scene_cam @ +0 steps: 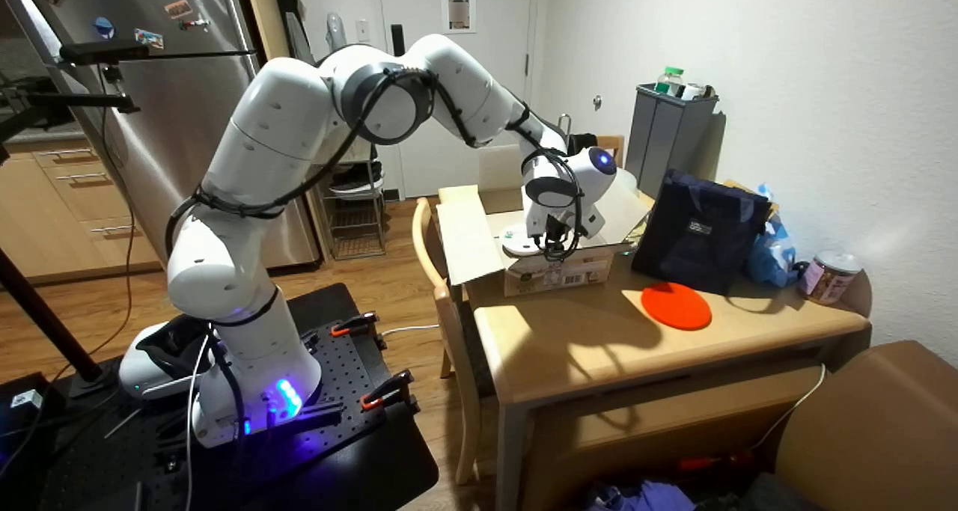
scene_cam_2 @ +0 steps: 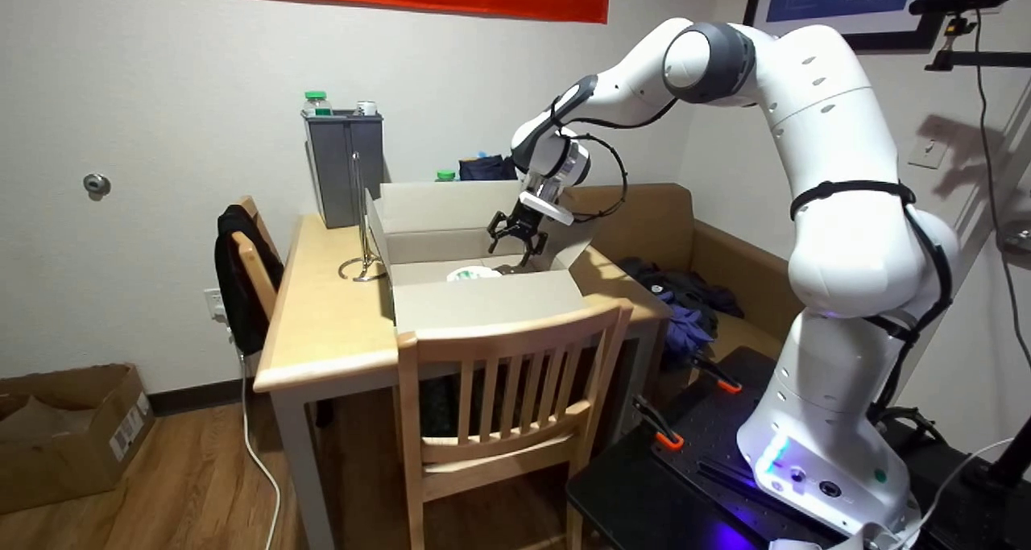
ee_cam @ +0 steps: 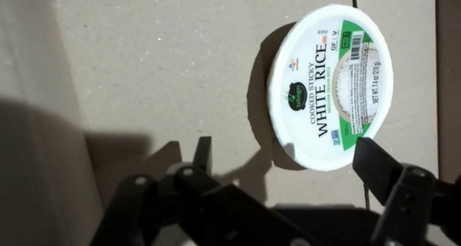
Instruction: Put the thing in the box on the table
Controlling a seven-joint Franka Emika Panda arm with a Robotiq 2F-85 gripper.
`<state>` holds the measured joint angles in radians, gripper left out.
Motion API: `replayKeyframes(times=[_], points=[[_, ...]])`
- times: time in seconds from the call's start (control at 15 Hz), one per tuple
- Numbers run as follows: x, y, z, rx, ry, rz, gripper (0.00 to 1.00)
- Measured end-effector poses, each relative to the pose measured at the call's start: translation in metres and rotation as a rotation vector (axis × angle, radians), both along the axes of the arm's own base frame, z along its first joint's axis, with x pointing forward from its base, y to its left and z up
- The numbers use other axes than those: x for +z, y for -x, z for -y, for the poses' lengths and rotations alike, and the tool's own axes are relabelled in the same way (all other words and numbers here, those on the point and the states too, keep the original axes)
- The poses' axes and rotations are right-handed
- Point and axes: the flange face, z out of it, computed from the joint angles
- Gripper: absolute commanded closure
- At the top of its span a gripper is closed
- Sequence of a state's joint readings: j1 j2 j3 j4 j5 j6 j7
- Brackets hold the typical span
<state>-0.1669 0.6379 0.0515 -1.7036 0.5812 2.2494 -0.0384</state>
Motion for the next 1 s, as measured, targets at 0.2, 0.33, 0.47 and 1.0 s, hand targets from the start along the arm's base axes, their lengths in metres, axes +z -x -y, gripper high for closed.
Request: replayKeyframes(times=[0.2, 0.33, 0.47, 1.0], points=[[0.032, 0.001, -0.013, 0.029, 0.068, 0.011, 0.0], [0.058, 0.005, -0.025, 0.04, 0.121, 0.017, 0.0], [0.083, 0.011, -0.04, 0.049, 0.173, 0.023, 0.0], [0.14, 0.028, -0.098, 0.148, 0.267, 0.065, 0.0]])
